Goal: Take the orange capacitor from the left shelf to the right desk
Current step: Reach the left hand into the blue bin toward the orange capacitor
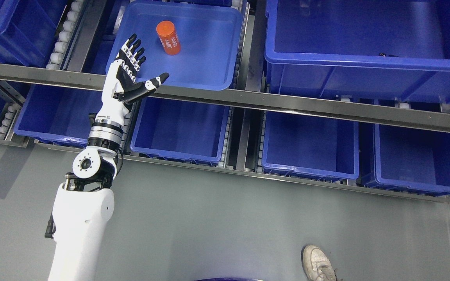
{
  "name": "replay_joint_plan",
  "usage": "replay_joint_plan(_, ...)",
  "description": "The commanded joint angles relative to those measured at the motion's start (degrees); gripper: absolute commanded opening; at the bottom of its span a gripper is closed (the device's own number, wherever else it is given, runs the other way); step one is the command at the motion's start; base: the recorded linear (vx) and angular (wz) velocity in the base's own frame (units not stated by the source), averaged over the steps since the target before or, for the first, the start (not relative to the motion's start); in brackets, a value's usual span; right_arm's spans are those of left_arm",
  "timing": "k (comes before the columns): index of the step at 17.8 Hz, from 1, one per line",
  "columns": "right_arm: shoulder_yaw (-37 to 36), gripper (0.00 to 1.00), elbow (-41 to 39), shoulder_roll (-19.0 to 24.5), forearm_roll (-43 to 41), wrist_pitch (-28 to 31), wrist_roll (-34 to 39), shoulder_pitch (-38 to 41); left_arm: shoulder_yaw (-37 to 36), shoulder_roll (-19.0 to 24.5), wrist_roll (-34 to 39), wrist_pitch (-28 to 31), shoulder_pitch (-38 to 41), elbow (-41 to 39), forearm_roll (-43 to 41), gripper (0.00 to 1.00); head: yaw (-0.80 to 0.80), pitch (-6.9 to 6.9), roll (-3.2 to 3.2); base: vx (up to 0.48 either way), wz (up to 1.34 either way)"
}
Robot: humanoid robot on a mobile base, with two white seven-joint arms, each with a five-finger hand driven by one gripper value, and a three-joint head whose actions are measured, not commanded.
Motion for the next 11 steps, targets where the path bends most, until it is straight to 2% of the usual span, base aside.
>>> replay_joint_plan(1,-0.70,1.00,-1.00,-1.00,0.18,0.07,-0.04,1.16,3.24,1.14,-0.02,0.10,-0.77,0.46,-0.38,1.00,0.00,0.00,0.00,0.005,0.01)
replay_joint_plan(5,-0.70,1.00,-1.00,-1.00,0.18,0.07,-0.04,1.16,3.77,1.23,-0.02,0.10,-5.33,6.95,-3.11,1.00,0.00,0.00,0.00,0.000,0.00)
replay_joint_plan(11,-0.70,1.00,-1.00,-1.00,0.18,-0.02,-0.04,1.16,3.24,0.61,-0.02,-0.86,-17.46,22.76,-3.11,1.00,0.00,0.00,0.00,0.000,0.00)
